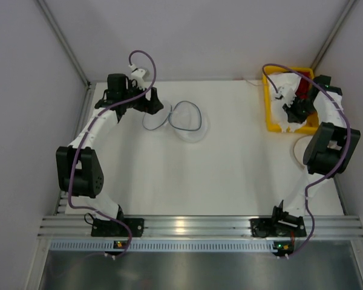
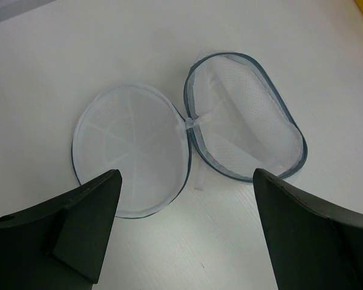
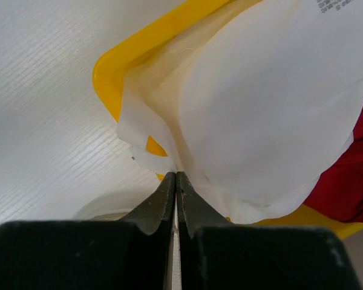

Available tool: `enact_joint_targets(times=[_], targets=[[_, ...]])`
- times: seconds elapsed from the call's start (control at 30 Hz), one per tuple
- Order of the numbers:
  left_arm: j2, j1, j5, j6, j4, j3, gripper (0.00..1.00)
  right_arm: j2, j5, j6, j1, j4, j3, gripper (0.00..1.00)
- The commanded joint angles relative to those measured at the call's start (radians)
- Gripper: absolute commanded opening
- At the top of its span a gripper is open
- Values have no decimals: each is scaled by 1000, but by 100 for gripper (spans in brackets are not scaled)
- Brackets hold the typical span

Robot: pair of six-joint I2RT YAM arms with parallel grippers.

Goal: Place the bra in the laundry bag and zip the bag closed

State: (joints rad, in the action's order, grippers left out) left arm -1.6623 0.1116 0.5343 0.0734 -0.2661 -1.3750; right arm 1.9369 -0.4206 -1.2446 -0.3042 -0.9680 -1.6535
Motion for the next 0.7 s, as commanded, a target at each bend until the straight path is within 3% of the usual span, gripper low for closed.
enact_joint_targets(times=[0.0,0.27,0.67], targets=[[18,-4,9,6,21,-29,96,-36,-78,14,-10,-58,-98,0],[47,-4,19,20,8,-16,96,-147,-242,154,-1,-172,-232,0],[81,-4,33,39,8,-18,96,-490,-391,323,65,-233,-132,0]])
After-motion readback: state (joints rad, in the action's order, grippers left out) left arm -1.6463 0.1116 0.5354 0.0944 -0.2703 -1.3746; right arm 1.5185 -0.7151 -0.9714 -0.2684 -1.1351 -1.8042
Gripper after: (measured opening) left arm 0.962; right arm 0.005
